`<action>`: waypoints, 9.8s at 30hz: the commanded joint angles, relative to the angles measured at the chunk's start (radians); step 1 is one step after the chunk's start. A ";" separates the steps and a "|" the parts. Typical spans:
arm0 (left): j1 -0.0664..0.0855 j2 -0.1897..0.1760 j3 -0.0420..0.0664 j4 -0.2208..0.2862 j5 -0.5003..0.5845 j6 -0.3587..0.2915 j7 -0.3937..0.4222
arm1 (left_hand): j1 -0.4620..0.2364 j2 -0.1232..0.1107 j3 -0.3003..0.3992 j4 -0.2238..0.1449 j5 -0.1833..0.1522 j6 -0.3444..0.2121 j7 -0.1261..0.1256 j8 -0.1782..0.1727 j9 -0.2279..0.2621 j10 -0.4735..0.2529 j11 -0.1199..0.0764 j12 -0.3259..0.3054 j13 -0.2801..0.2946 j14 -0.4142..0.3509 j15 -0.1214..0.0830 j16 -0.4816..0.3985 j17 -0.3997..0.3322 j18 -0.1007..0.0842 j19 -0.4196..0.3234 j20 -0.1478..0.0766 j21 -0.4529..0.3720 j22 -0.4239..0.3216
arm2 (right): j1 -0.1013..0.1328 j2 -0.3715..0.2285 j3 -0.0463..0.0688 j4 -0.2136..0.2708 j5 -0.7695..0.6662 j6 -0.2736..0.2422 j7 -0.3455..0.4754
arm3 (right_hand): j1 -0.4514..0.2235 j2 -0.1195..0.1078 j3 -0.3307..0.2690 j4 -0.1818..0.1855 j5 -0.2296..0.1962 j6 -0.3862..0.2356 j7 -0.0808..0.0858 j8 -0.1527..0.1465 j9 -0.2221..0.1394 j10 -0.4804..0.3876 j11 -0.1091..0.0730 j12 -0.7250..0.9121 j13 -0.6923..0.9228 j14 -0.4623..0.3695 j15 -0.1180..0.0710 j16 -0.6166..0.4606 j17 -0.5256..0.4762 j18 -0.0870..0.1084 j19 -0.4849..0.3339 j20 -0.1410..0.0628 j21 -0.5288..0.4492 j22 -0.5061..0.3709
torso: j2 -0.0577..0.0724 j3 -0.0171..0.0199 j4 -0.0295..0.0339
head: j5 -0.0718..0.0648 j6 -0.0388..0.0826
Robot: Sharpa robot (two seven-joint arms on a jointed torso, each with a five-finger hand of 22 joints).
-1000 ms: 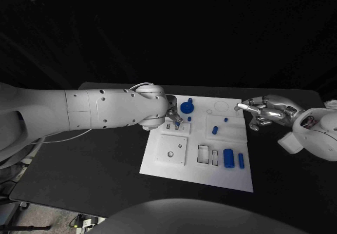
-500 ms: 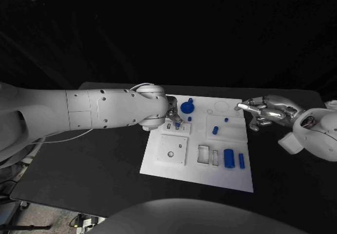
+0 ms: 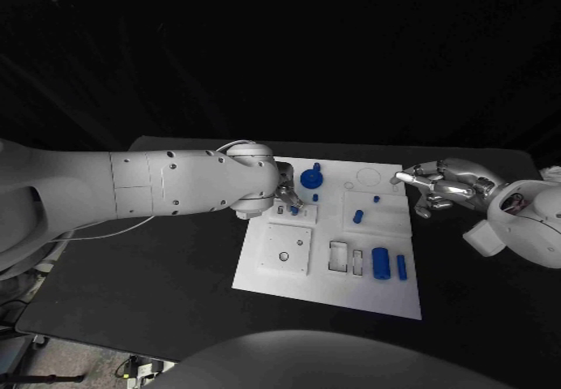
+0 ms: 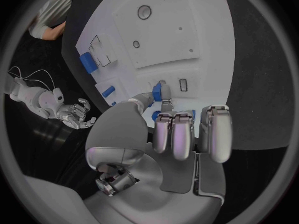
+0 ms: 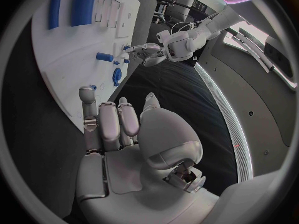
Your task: Assemble the parts on the task board
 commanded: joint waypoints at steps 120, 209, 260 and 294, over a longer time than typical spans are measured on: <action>-0.026 0.007 0.000 -0.011 -0.047 0.042 -0.147 | -0.156 -0.060 -0.220 0.161 -0.379 -0.024 0.018 -0.056 0.036 0.104 0.013 0.002 0.263 0.105 0.007 0.002 0.263 0.006 0.035 0.009 -0.024 0.168 | -0.015 -0.002 0.000 -0.013 0.012 0.037 -0.007 | 0.015 0.002 0.004 -0.007 0.010 -0.012 0.001 -0.003 -0.001 -0.047 0.000 -0.032 -0.015 -0.040 0.004 -0.024 0.024 0.021 -0.033 0.003 -0.034 0.054 | 0.000 0.0003 -0.0005 | 0.010 0.000; 0.018 0.092 0.002 -0.302 -0.013 0.055 -0.050 | -0.007 0.057 -0.441 0.159 -0.043 -0.019 0.003 0.007 0.115 0.104 0.003 0.002 0.263 0.105 0.001 0.002 0.263 -0.006 0.065 0.004 0.012 0.216 | -0.023 -0.005 0.000 -0.015 0.021 0.055 0.000 | 0.009 0.012 0.006 0.003 0.026 -0.015 0.004 -0.005 -0.003 -0.052 0.001 -0.035 -0.022 -0.044 0.006 -0.026 0.019 0.023 -0.039 0.006 -0.042 0.053 | 0.001 -0.0026 -0.0001 | 0.007 0.000; 0.002 0.105 0.002 -0.312 0.006 0.036 -0.009 | 0.147 0.096 -0.367 0.157 0.078 0.018 -0.021 0.025 0.119 0.104 -0.017 0.002 0.263 0.105 -0.015 0.002 0.263 -0.003 0.058 -0.010 0.000 0.213 | -0.027 -0.006 0.000 -0.019 0.022 0.062 -0.010 | 0.012 0.015 0.009 0.003 0.032 -0.013 0.005 -0.004 -0.004 -0.054 0.002 -0.037 -0.025 -0.046 0.006 -0.027 0.017 0.024 -0.043 0.006 -0.047 0.052 | 0.002 -0.0023 -0.0003 | 0.010 0.000; 0.004 -0.127 0.001 0.044 -0.081 -0.112 -0.040 | 0.172 0.076 -0.300 0.160 0.071 0.016 -0.025 0.034 0.128 0.104 -0.022 0.002 0.263 0.105 -0.020 0.002 0.263 -0.003 0.057 -0.015 -0.002 0.213 | -0.032 -0.014 0.000 -0.021 0.022 0.060 -0.016 | 0.013 0.017 0.011 0.003 0.034 -0.011 0.006 -0.003 -0.004 -0.058 0.002 -0.039 -0.028 -0.050 0.007 -0.029 0.014 0.025 -0.048 0.007 -0.052 0.051 | 0.000 -0.0025 0.0012 | 0.010 0.000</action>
